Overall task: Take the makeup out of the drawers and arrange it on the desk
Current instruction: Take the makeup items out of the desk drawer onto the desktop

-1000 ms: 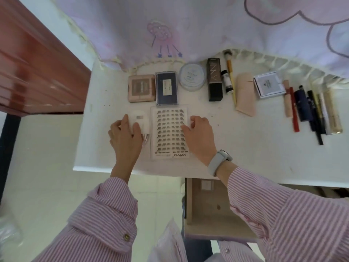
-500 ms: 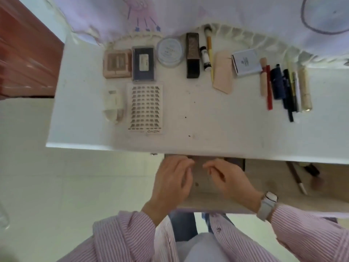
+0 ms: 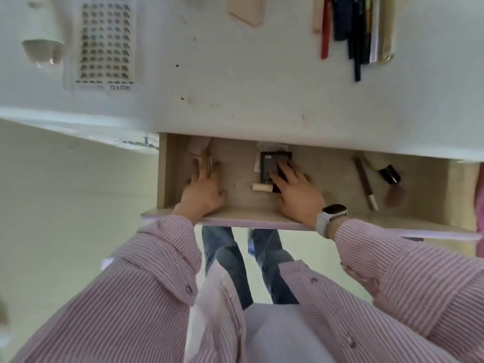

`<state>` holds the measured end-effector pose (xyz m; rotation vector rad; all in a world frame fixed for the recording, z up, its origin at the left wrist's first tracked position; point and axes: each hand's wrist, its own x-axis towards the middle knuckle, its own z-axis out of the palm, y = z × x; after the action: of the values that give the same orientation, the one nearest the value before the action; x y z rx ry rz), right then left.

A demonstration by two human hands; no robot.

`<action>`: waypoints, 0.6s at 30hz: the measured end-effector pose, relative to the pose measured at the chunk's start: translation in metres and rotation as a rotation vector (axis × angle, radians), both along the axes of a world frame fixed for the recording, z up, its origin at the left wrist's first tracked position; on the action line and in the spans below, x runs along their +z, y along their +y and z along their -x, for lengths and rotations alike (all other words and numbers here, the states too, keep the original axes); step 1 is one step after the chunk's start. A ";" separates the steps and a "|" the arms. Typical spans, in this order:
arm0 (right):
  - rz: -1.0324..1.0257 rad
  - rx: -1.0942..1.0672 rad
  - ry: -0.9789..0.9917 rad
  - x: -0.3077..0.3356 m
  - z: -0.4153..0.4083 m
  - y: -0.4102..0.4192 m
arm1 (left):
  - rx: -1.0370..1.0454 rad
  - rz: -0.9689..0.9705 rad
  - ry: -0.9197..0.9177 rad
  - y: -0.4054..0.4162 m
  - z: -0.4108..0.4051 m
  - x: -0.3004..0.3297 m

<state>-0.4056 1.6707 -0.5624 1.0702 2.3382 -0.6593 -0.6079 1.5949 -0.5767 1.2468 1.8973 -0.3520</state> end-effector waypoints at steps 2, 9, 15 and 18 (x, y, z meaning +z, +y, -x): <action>-0.074 0.033 0.031 0.003 -0.005 0.003 | 0.018 -0.045 0.037 -0.001 -0.002 0.007; 0.039 0.143 -0.062 -0.015 0.004 0.022 | 0.137 -0.244 0.187 0.009 -0.001 0.002; -0.020 0.135 -0.047 -0.026 0.011 0.026 | 0.245 -0.228 0.089 0.013 -0.003 -0.009; -0.103 0.159 -0.017 -0.024 0.012 0.024 | 0.216 -0.218 0.123 0.012 -0.004 -0.006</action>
<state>-0.4172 1.6947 -0.5866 0.9170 2.4345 -0.4735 -0.6043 1.6067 -0.5829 1.1650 2.1996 -0.1116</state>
